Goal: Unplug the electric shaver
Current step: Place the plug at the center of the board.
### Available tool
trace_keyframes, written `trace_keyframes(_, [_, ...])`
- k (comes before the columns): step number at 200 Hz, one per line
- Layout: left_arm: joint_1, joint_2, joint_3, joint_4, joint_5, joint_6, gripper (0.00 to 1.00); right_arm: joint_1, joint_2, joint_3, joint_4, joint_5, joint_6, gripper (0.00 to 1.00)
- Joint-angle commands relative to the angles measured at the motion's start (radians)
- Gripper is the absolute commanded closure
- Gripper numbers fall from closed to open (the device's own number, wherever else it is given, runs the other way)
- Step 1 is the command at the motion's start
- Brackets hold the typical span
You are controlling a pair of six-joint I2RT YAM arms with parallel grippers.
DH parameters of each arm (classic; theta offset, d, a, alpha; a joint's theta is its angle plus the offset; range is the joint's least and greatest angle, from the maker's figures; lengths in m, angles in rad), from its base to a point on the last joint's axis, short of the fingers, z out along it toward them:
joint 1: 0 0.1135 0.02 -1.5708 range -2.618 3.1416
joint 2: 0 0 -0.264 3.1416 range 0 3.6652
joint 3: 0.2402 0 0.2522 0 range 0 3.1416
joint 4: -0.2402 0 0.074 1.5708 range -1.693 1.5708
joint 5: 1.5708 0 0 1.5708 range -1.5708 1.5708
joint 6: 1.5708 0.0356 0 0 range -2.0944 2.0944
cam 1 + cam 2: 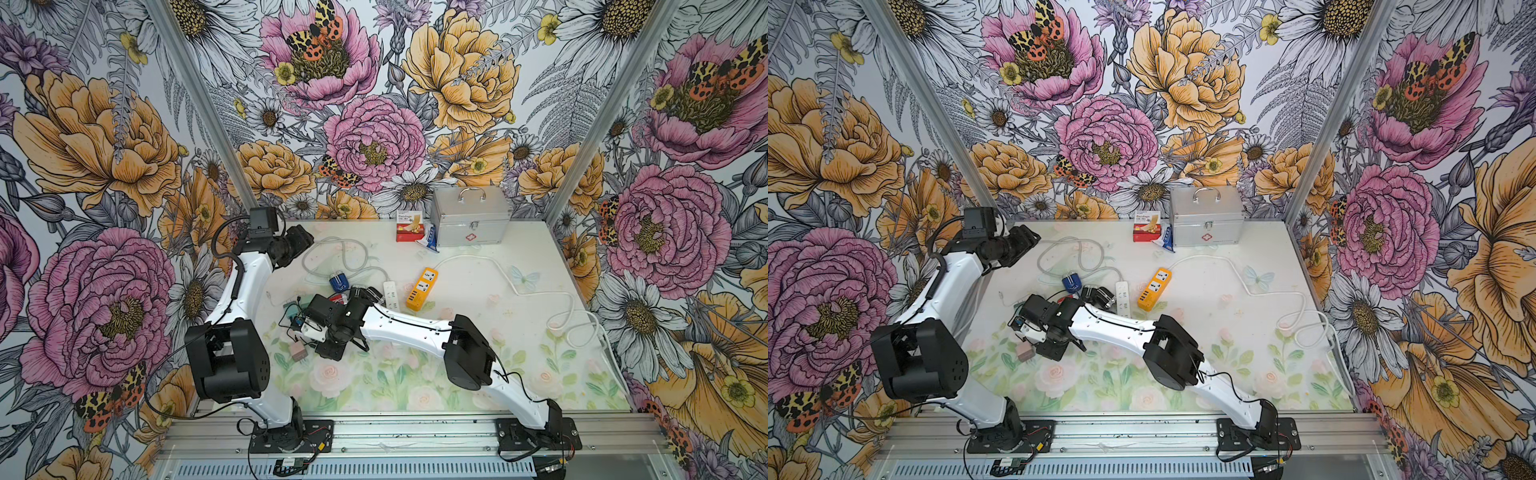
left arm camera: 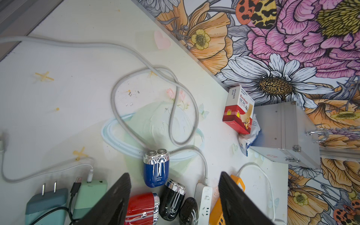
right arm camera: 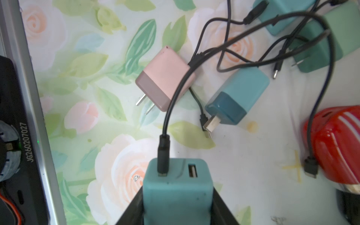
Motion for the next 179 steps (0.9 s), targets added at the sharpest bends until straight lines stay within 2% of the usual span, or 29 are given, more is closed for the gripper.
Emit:
trace_keyframes(1, [-0.011,-0.037,-0.019,0.002,-0.012,0.012,0.28,-0.005,-0.007,0.012,0.014,0.034,-0.008,0.41])
trace_keyframes(47, [-0.056,-0.07,-0.054,0.013,-0.077,0.069,0.28,-0.008,-0.034,-0.003,0.014,0.076,-0.007,0.25])
trace_keyframes(76, [-0.1,-0.139,-0.127,0.09,-0.172,0.149,0.27,-0.029,-0.144,-0.064,0.038,0.153,0.018,0.21])
trace_keyframes(78, [-0.104,-0.145,-0.136,0.1,-0.181,0.154,0.27,-0.032,-0.155,-0.075,0.042,0.159,0.02,0.18])
trace_keyframes(79, [-0.105,-0.149,-0.14,0.104,-0.185,0.157,0.27,-0.033,-0.16,-0.079,0.045,0.163,0.021,0.12])
trace_keyframes(81, [-0.108,-0.155,-0.151,0.115,-0.194,0.162,0.27,-0.036,-0.174,-0.091,0.051,0.17,0.024,0.03])
trace_keyframes(85, [-0.114,-0.17,-0.171,0.133,-0.215,0.172,0.27,-0.042,-0.2,-0.114,0.066,0.182,0.029,0.01])
trace_keyframes(119, [-0.153,-0.279,-0.394,0.33,-0.393,0.225,0.25,-0.123,-0.456,-0.412,0.209,0.31,0.085,0.0])
trace_keyframes(142, [-0.194,-0.326,-0.587,0.546,-0.524,0.276,0.24,-0.202,-0.633,-0.64,0.332,0.425,0.111,0.0])
trace_keyframes(163, [-0.248,-0.327,-0.703,0.702,-0.672,0.389,0.24,-0.314,-0.781,-0.85,0.44,0.511,0.138,0.0])
trace_keyframes(179, [-0.245,-0.3,-0.768,0.809,-0.699,0.467,0.24,-0.442,-0.887,-1.005,0.519,0.537,0.18,0.0])
